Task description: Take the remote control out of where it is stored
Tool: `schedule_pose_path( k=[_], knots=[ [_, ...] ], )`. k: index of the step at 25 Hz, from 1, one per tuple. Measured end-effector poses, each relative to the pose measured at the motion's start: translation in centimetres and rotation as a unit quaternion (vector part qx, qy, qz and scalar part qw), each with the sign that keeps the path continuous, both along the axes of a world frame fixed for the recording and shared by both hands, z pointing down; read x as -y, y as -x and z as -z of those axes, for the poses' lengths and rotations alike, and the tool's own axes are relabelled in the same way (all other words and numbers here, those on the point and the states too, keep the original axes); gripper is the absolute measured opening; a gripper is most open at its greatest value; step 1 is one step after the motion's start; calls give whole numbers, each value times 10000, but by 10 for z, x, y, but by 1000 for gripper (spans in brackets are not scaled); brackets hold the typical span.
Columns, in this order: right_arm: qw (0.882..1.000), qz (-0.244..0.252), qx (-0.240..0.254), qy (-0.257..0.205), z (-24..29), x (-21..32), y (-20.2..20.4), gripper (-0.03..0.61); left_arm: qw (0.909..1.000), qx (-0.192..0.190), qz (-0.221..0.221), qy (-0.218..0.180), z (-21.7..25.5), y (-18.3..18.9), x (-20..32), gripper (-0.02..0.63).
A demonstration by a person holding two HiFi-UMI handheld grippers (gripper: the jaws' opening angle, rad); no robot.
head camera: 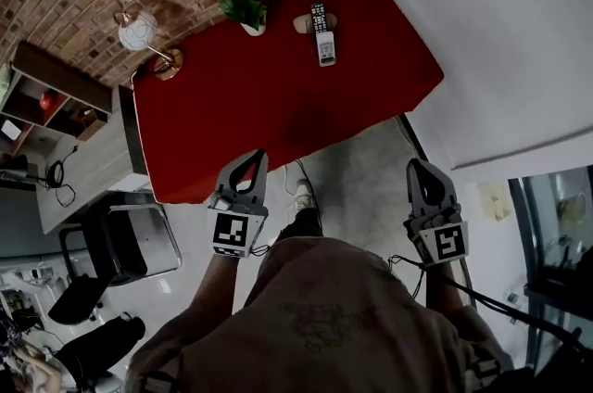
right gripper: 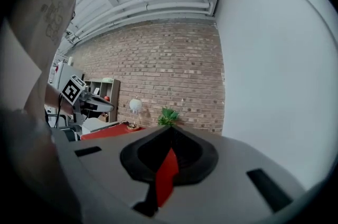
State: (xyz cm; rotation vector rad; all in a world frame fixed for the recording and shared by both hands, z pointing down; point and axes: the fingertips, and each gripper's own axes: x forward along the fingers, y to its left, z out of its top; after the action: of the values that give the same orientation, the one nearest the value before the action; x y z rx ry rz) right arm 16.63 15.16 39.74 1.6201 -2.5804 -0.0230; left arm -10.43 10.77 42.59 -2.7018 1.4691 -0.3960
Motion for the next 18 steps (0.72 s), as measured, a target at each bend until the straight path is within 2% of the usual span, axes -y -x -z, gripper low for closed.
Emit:
schedule_pose_path(
  k=[5,9,18],
  knots=[
    [9999,-76,-54,-51,7,46,25,12,9999,-31,-122,-20,3,22,50,11],
    [9999,-116,-75,-31,10,75,43,12,9993,-149,-251,-252,18,33,87,11],
    [9994,-61,-335,22,10,128,76,12,9972,-491,-474,-322,21,47,136,11]
  ],
)
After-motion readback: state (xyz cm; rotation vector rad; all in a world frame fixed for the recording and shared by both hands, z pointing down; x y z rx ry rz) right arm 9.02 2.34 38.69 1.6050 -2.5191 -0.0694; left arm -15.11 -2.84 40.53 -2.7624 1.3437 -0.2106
